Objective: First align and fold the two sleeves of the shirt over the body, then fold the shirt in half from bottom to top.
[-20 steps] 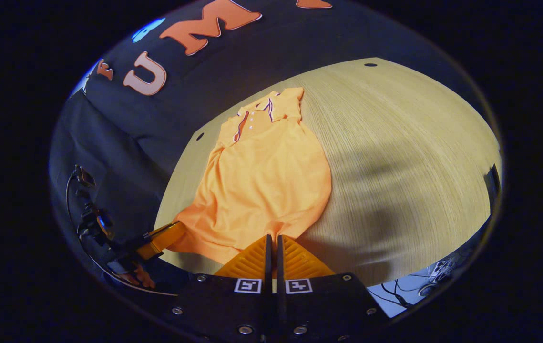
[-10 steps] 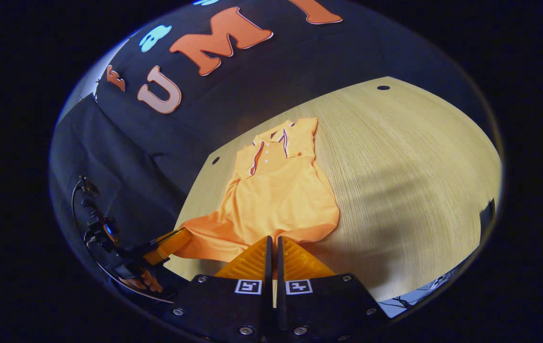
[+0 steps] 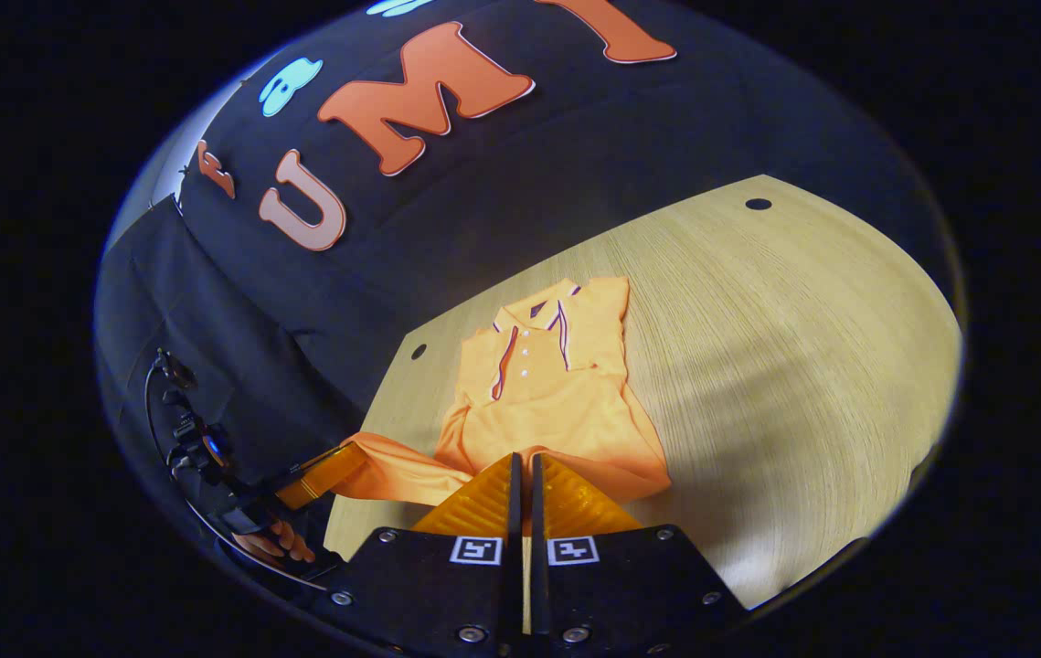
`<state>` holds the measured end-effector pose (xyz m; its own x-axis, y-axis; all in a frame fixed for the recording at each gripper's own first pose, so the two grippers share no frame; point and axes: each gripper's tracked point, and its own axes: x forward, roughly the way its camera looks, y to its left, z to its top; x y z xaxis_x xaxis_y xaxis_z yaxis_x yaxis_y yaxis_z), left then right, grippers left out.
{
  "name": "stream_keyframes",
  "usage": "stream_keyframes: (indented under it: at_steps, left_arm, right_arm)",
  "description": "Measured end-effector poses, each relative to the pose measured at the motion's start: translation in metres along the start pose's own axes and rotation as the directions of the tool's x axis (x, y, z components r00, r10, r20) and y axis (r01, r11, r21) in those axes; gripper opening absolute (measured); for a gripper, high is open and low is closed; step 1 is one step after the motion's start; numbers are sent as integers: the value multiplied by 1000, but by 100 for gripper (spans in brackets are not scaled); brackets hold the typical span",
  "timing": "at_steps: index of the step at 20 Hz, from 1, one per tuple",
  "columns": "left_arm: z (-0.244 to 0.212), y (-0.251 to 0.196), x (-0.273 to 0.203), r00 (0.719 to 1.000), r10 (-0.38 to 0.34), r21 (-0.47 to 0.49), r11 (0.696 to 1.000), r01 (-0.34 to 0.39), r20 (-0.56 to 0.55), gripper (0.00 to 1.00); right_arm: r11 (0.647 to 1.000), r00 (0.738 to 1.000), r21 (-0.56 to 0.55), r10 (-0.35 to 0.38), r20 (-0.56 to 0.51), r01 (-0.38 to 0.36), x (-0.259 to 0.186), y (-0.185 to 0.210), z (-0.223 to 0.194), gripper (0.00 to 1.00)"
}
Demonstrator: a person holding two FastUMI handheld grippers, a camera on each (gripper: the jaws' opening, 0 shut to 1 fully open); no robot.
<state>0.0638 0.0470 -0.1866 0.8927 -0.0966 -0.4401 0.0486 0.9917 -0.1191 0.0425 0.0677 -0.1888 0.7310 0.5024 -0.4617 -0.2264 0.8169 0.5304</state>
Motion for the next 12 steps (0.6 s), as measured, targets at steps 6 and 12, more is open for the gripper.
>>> stream_keyframes:
  at_steps: [6,12]
  left_arm:
    - [37,10,42,999,-51,-6,999,51,6,1]
    - [78,18,87,996,-91,-5,996,91,22,1]
  right_arm:
    - [999,999,-14,-31,27,32,42,4,37,4]
    - [998,995,9,-64,72,63,77,5,85,4]
